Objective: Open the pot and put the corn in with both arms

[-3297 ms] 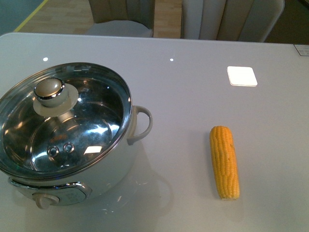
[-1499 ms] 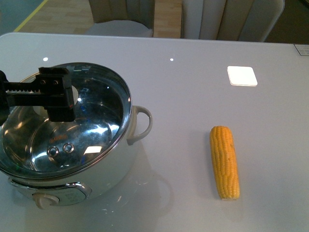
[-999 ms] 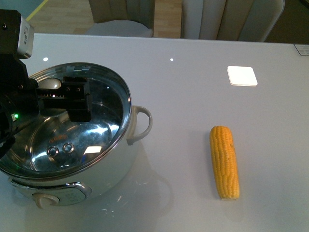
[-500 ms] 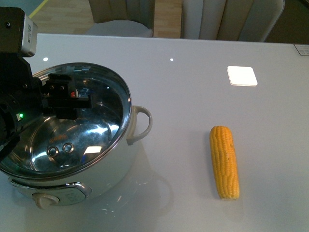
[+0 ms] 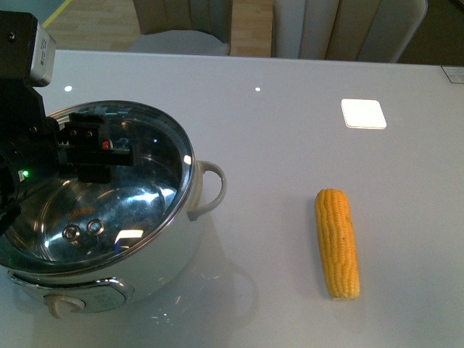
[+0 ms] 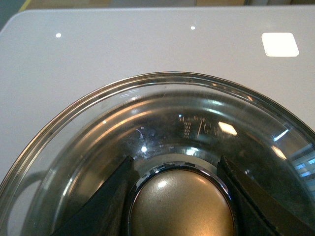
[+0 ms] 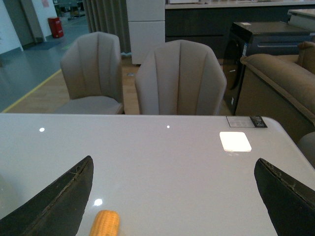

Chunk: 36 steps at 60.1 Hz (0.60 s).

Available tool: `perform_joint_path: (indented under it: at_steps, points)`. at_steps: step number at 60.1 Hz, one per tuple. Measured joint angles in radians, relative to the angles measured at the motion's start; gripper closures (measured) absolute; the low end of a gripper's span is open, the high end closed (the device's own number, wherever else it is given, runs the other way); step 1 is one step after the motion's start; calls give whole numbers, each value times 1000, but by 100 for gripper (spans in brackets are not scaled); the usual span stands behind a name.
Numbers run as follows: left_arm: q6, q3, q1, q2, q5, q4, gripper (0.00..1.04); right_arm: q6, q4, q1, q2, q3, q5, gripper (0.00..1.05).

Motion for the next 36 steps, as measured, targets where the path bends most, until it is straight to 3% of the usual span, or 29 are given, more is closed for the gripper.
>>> perform_joint_path:
  at_steps: [20,28,36]
  points:
    - [18,89,116,-191,39,-80,61,0,0,0,0,0,0,9]
    - [43,84,222,-214,76,-71,61,0,0,0,0,0,0,9]
    - [71,51,385,-209,120,-34,61,0,0,0,0,0,0,9]
